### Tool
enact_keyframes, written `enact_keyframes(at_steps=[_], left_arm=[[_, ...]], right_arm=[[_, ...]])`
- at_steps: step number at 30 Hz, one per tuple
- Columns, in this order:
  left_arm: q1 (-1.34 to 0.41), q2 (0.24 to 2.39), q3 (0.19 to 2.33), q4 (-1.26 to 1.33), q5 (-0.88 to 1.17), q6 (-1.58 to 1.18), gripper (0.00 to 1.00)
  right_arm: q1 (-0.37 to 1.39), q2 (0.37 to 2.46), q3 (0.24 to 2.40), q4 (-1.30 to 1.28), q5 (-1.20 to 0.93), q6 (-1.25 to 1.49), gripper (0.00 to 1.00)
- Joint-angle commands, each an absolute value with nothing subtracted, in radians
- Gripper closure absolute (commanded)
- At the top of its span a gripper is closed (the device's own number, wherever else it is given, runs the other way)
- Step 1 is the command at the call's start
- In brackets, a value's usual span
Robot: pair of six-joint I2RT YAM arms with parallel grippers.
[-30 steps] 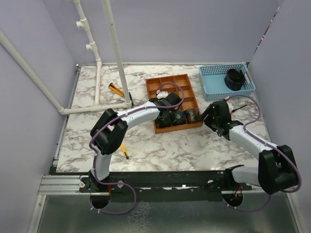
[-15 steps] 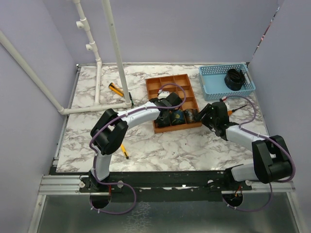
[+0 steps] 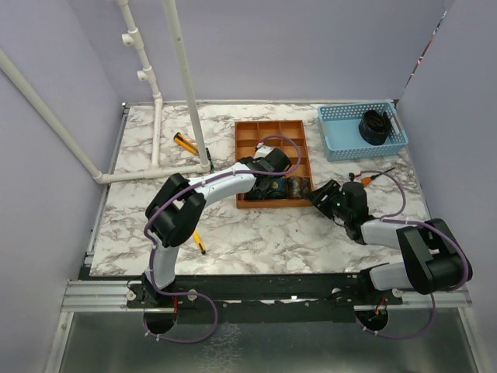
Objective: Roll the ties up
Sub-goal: Place the tie in the storage box.
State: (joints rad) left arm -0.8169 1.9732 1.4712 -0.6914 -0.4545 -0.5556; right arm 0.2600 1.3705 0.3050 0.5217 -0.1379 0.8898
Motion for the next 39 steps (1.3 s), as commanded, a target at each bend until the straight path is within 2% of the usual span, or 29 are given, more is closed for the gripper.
enact_keyframes(at_steps=[1, 10, 20, 23, 31, 32, 34, 39], left_arm=[[-0.799, 2.018, 1.469, -0.725, -0.538, -0.437, 1.0], [-0.773, 2.008, 1.459, -0.727, -0.561, -0.392, 1.0], [-0.769, 1.974, 1.408, -0.691, -0.536, -0.42, 1.0], [-0.769, 1.962, 1.387, -0.678, -0.53, -0.43, 1.0], [-0.769, 1.929, 1.391, -0.675, -0.49, -0.435, 1.0], [-0.769, 1.926, 1.399, -0.682, -0.489, -0.435, 0.98], [-0.769, 1.922, 1.412, -0.701, -0.496, -0.435, 0.89], [-0.767, 1.909, 1.429, -0.733, -0.515, -0.443, 0.76]], right_arm=[[0.302, 1.369, 0.267, 0.62, -0.206, 0.959, 0.43], [0.38, 1.381, 0.339, 0.546, -0.158, 0.944, 0.42], [0.379, 1.109, 0.454, 0.116, 0.017, 0.721, 0.33], [0.368, 1.091, 0.457, 0.084, 0.05, 0.708, 0.33], [0.36, 1.14, 0.454, 0.118, -0.053, 0.714, 0.35], [0.359, 1.131, 0.453, 0.109, -0.051, 0.708, 0.35], [0.359, 1.108, 0.453, 0.079, -0.036, 0.692, 0.35], [0.359, 1.039, 0.445, 0.007, -0.007, 0.665, 0.35]])
